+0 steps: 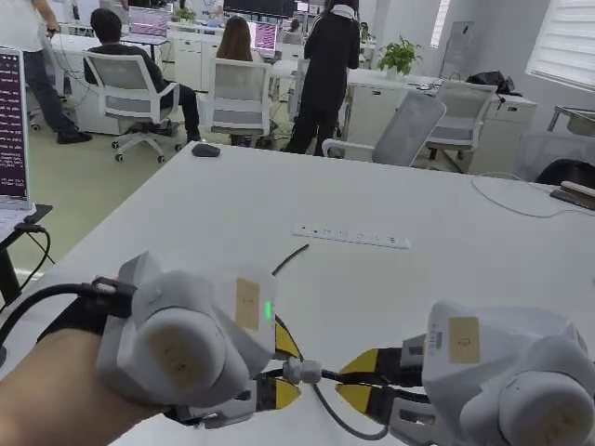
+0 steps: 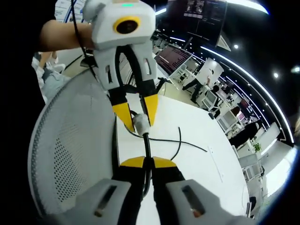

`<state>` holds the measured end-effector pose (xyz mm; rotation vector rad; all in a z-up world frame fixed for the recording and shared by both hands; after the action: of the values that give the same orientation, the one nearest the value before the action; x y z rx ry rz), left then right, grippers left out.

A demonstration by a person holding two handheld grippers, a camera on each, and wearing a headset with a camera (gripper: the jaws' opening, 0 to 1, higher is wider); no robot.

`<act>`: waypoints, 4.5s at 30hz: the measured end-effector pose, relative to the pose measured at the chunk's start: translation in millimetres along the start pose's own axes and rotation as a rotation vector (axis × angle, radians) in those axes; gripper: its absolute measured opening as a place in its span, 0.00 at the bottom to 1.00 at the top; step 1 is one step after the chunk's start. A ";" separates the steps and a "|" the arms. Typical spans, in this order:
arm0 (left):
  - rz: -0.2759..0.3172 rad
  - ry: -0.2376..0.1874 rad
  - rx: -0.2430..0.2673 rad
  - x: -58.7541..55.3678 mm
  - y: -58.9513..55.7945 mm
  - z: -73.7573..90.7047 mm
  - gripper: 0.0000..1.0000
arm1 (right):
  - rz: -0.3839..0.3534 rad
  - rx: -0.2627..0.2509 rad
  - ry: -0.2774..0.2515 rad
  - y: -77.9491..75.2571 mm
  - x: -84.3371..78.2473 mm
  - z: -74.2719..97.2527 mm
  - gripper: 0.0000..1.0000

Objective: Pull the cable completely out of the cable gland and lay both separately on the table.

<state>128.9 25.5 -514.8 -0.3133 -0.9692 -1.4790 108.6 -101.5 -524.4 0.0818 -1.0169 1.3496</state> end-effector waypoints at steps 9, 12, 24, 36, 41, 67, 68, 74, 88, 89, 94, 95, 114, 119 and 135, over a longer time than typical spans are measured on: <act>0.184 -0.082 0.056 -17.9 4.2 -8.1 0.16 | -0.152 -0.064 0.086 -4.6 -34.2 -2.1 0.03; 0.207 -0.087 0.051 -21.4 0.7 -11.9 0.16 | -0.156 -0.054 0.112 -0.9 -33.3 -8.1 0.03; 0.232 -0.087 0.013 -26.7 -15.1 -25.1 0.16 | -0.004 -0.036 0.075 16.0 -7.6 -31.1 0.10; 0.269 -0.067 0.039 -32.5 -14.2 -24.0 0.16 | -0.090 -0.030 0.071 14.8 -16.6 -32.9 0.02; 0.303 -0.060 0.068 -35.4 -8.5 -23.2 0.16 | -0.130 -0.085 0.110 7.2 -24.1 -30.1 0.02; 0.265 -0.022 0.061 -37.3 -14.2 -27.1 0.16 | -0.085 -0.013 0.089 20.8 -15.0 -38.7 0.02; 0.273 -0.023 0.062 -37.6 -13.9 -27.1 0.16 | -0.088 -0.018 0.091 20.1 -15.9 -38.6 0.02; 0.294 -0.029 0.096 -38.6 -7.6 -23.5 0.14 | -0.112 -0.060 0.149 14.4 -25.0 -37.0 0.02; 0.296 -0.043 0.132 -36.7 -5.0 -21.0 0.14 | -0.128 -0.077 0.109 11.9 -20.7 -32.9 0.02; 0.295 -0.045 0.137 -36.5 -4.7 -20.5 0.14 | -0.125 -0.074 0.102 12.6 -19.8 -32.9 0.02; 0.287 -0.041 0.140 -36.4 -5.5 -20.1 0.14 | -0.095 -0.063 0.108 14.5 -19.1 -33.3 0.02; 0.288 -0.041 0.137 -36.2 -5.7 -20.3 0.14 | -0.097 -0.062 0.108 14.3 -19.0 -33.2 0.02; 0.024 0.006 0.112 -27.8 -20.7 -27.8 0.15 | -0.082 0.044 -0.042 24.1 0.4 -34.2 0.02; -0.010 -0.015 0.122 -24.8 -18.4 -27.5 0.16 | -0.124 0.060 -0.081 20.7 -0.6 -31.8 0.02; 0.010 -0.015 0.108 -24.9 -19.9 -28.6 0.17 | -0.102 0.069 -0.093 22.9 1.8 -32.1 0.02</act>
<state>125.3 19.6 -557.0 -0.2504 -1.0539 -1.4114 107.3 -74.8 -553.4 0.2471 -1.0300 1.2973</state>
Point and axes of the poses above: the centre of the closed fingertips' face, and the gripper's own axes: z roughly backward along the fingers, y roughly to its left, x roughly out of its top, the point moved 7 cm from there along z, roughly backward along the fingers, and after that the axes turned 5 degrees about z, right-handed, at the moved point
